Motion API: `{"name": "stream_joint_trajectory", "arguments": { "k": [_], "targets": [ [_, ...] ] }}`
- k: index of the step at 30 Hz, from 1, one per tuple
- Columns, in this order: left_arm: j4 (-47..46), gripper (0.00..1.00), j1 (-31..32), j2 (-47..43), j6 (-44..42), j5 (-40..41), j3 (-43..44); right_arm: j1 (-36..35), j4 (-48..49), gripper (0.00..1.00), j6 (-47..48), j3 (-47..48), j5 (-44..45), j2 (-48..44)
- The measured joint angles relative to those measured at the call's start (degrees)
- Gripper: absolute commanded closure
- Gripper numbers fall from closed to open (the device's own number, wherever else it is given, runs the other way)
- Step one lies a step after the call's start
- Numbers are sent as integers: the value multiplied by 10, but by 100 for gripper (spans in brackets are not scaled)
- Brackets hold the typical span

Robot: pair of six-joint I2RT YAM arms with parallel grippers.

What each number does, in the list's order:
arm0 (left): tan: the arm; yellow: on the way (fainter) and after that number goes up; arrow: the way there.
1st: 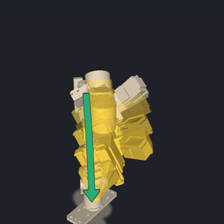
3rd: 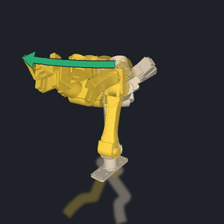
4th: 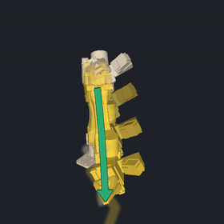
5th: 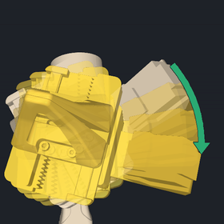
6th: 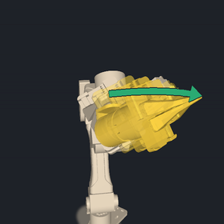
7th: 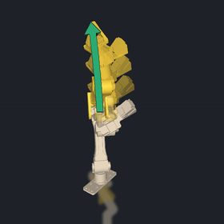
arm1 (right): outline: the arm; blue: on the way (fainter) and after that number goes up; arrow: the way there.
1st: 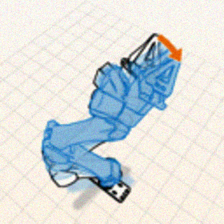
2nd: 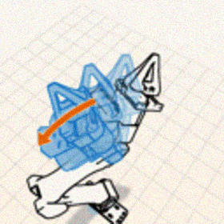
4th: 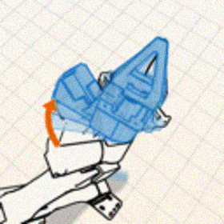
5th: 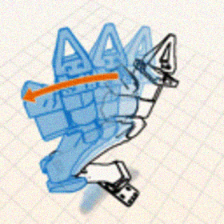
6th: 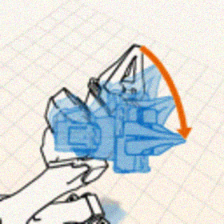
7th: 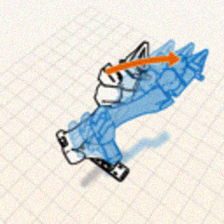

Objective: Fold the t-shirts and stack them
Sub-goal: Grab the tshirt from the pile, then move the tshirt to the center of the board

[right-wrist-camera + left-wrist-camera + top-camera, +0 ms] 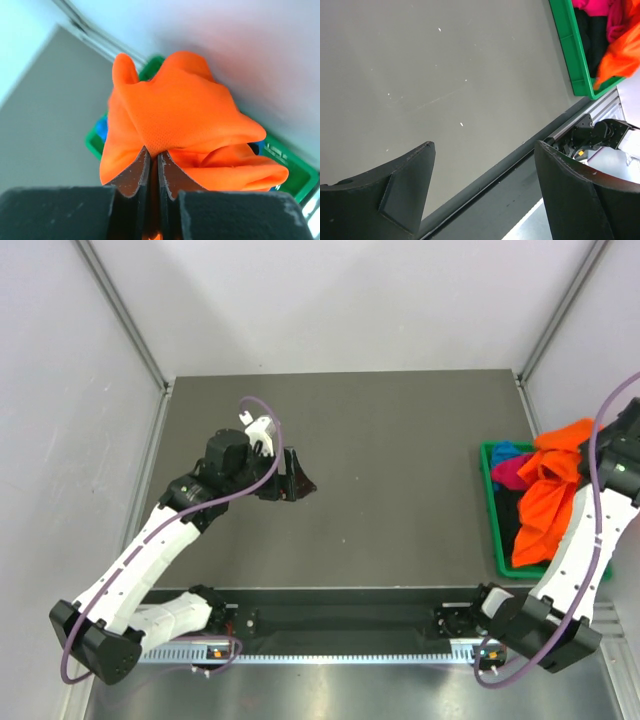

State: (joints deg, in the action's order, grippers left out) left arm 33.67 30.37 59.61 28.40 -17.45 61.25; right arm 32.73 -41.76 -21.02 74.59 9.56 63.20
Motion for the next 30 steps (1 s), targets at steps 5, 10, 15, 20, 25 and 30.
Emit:
{"name": "stream_joint_trajectory", "arguments": {
  "k": [5,10,15,20,25,30],
  "targets": [
    [0,14,0,-12,0,4,-10,0,-35,100,0,64,0,-21],
    [0,15,0,-33,0,7,-10,-3,-79,100,0,128,-57,-9],
    [12,15,0,-39,0,37,-9,-81,-92,100,-7,243,-168,41],
    [36,15,-8,-39,1,69,19,-275,-80,100,-29,394,-235,120],
    [46,14,-22,-45,1,101,53,-418,-11,100,-80,402,-272,135],
    [60,14,-23,-59,2,118,53,-522,97,100,-106,260,-263,117]
  ]
}}
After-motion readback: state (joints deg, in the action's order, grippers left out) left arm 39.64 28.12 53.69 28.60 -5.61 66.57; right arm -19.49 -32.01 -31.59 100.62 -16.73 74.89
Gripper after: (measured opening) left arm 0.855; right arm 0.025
